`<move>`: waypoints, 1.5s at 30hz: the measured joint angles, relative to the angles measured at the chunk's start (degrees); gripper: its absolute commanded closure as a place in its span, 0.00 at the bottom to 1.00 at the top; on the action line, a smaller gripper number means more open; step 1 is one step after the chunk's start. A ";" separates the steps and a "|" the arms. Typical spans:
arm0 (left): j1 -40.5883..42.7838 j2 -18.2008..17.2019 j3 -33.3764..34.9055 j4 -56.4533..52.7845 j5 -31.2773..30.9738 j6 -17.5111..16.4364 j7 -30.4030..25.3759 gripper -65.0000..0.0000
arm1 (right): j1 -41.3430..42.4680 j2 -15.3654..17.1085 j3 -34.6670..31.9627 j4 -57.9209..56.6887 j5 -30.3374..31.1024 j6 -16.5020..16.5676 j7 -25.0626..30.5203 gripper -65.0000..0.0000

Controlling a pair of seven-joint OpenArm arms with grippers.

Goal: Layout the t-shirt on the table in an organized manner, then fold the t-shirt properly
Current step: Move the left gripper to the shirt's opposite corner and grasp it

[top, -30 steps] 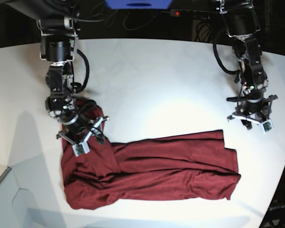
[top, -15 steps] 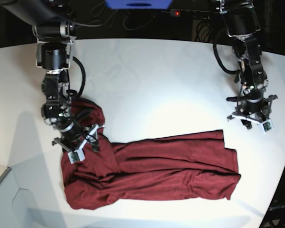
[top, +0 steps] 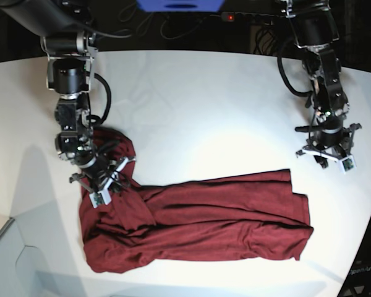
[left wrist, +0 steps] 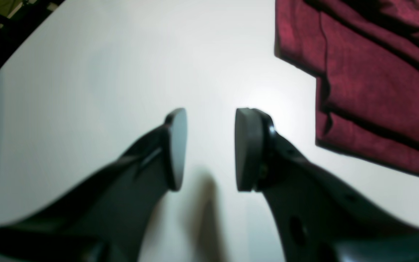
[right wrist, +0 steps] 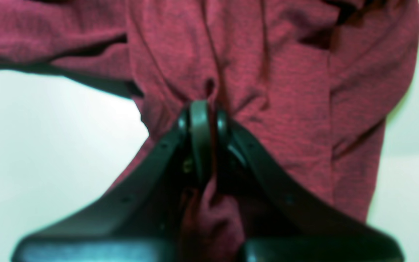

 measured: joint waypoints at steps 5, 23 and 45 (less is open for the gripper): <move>0.02 0.07 0.00 0.00 -0.04 0.02 0.00 0.67 | -0.72 -0.02 0.00 7.08 -0.17 0.15 -1.01 1.00; 0.92 0.17 0.04 0.11 -0.02 0.02 -0.04 0.67 | -5.99 -2.58 -0.24 36.22 0.37 -0.02 -1.44 1.00; -13.79 5.20 9.99 -15.54 -12.07 0.48 -2.67 0.67 | -28.00 -4.09 -0.24 44.13 0.02 0.20 -4.57 1.00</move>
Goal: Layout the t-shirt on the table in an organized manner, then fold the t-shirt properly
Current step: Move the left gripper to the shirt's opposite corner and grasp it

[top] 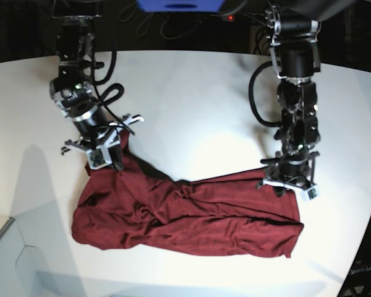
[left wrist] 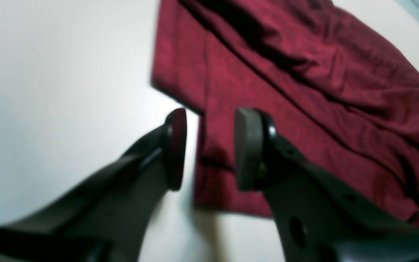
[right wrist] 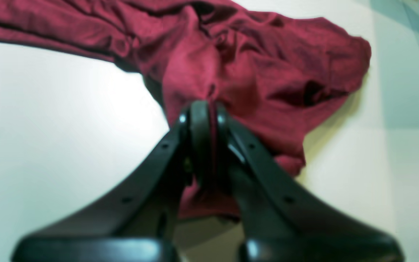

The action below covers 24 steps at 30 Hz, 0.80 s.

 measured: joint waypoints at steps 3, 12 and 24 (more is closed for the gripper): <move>-3.65 1.16 1.92 -7.19 -0.04 -0.09 -5.33 0.67 | -1.62 -0.02 -0.11 0.02 0.00 0.09 -0.09 0.98; -11.10 -4.02 3.89 -31.61 0.50 -1.44 -23.32 0.67 | -5.79 0.31 -0.09 4.61 -0.17 0.20 -0.48 0.54; -9.86 -9.97 3.82 -34.86 0.44 -1.14 -28.57 0.67 | -6.32 0.02 -0.90 3.63 0.09 0.17 -10.27 0.41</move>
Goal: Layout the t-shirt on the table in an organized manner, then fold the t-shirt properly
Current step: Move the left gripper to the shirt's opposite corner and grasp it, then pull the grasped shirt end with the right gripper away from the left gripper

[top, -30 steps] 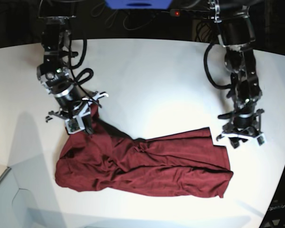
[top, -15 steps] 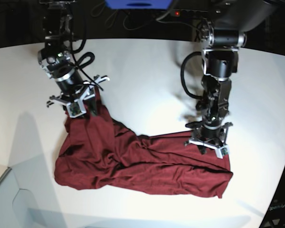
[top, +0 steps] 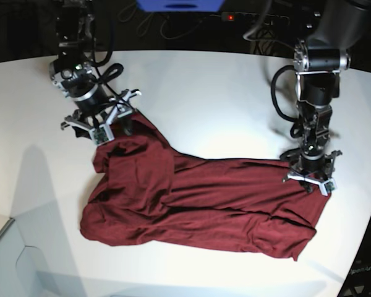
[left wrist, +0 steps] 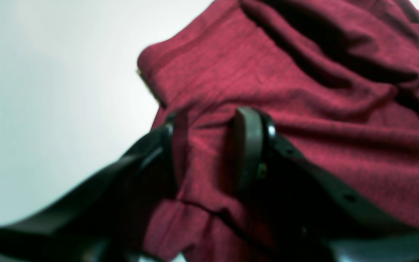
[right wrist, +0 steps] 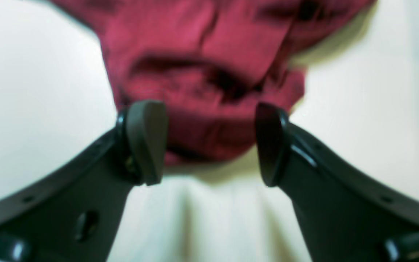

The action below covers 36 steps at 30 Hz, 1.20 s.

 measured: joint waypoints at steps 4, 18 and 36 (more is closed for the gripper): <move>0.02 0.13 -0.11 0.02 -0.02 0.04 0.02 0.67 | -2.67 -0.24 -2.75 -0.26 0.17 0.04 -1.92 0.41; 0.13 0.09 0.02 0.04 0.00 0.22 -0.15 0.67 | -0.92 -0.04 -5.44 -9.07 0.48 0.02 2.71 0.41; 1.05 -0.02 -0.04 0.24 0.15 0.20 -1.07 0.67 | 1.44 0.11 -5.25 -9.05 0.11 0.02 2.03 1.00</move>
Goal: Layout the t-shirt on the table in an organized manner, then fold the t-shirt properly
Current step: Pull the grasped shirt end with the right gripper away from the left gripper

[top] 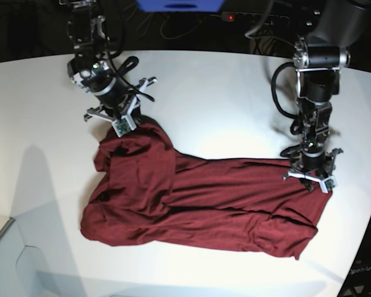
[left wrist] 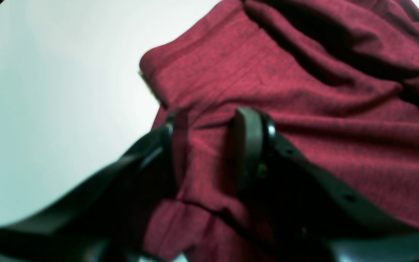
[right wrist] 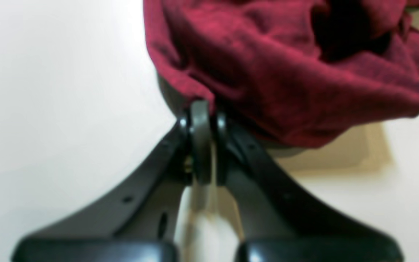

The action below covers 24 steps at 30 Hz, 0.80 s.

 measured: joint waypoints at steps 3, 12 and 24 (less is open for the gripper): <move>0.04 0.00 0.00 0.02 0.00 0.00 -0.11 0.67 | -0.50 -0.33 2.12 3.56 0.09 0.04 -0.42 1.00; 4.33 -0.15 -0.15 5.68 0.07 0.02 0.55 0.67 | 1.42 0.13 7.78 21.88 6.51 0.02 -0.22 1.00; 12.74 -2.97 -0.37 18.12 -0.52 0.15 7.56 0.67 | 29.05 0.13 9.38 13.88 10.34 0.31 -0.52 1.00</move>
